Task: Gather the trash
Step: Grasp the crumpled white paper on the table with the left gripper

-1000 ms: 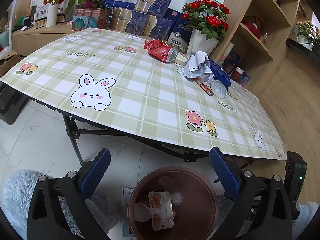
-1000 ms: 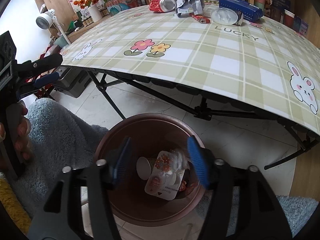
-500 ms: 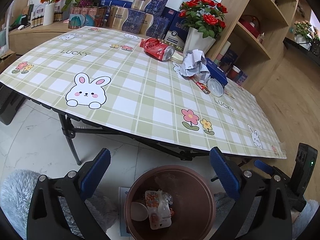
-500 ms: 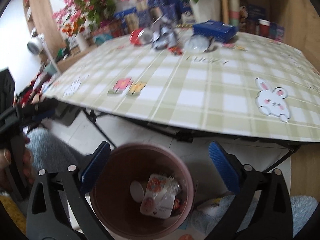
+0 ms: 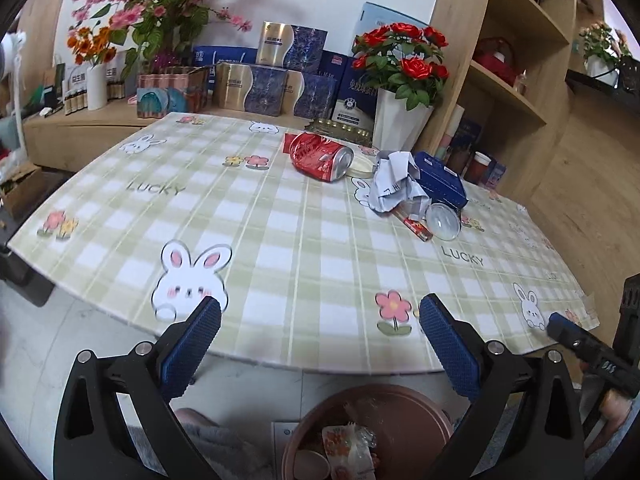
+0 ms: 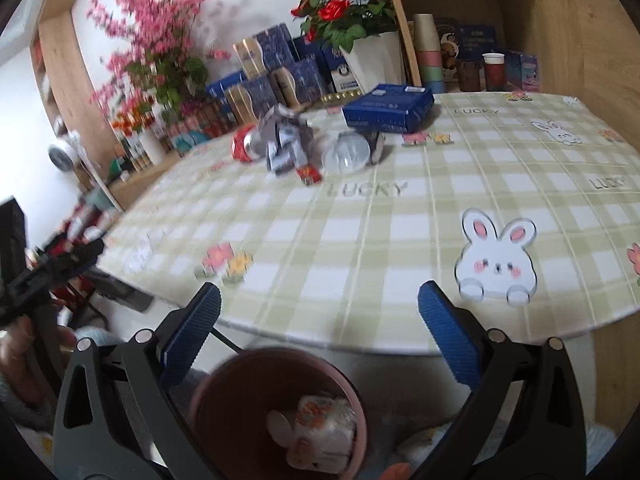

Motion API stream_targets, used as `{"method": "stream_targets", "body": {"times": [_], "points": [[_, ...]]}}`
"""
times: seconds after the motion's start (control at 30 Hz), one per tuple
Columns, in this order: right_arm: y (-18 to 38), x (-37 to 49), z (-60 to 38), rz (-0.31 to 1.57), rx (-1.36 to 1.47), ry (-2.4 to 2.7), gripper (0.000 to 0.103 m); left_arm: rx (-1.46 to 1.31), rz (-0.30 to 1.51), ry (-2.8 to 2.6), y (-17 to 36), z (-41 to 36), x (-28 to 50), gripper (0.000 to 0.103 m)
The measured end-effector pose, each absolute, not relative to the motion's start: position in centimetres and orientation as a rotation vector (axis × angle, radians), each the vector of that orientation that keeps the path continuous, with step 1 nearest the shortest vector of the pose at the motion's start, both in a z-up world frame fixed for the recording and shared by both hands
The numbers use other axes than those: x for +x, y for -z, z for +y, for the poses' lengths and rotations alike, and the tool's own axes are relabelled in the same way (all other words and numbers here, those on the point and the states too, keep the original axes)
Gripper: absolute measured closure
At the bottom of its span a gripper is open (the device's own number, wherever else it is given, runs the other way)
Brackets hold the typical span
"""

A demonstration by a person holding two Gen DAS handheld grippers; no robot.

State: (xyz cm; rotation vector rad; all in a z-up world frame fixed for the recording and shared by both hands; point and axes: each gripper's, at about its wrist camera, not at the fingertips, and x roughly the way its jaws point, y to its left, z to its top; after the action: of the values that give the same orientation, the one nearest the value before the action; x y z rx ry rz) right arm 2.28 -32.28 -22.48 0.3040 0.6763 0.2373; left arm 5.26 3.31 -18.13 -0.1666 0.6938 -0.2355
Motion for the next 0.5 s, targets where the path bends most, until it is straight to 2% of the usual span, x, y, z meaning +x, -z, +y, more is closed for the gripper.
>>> {"method": "stream_targets", "body": {"times": [0.2, 0.5], "points": [[21.7, 5.3, -34.6, 0.672, 0.321, -0.218, 0.006, -0.188, 0.723, 0.298, 16.4, 1.4, 11.1, 0.006], [22.3, 9.9, -38.1, 0.67, 0.306, -0.121, 0.006, -0.101, 0.788, 0.392, 15.4, -6.4, 22.6, 0.006]]}}
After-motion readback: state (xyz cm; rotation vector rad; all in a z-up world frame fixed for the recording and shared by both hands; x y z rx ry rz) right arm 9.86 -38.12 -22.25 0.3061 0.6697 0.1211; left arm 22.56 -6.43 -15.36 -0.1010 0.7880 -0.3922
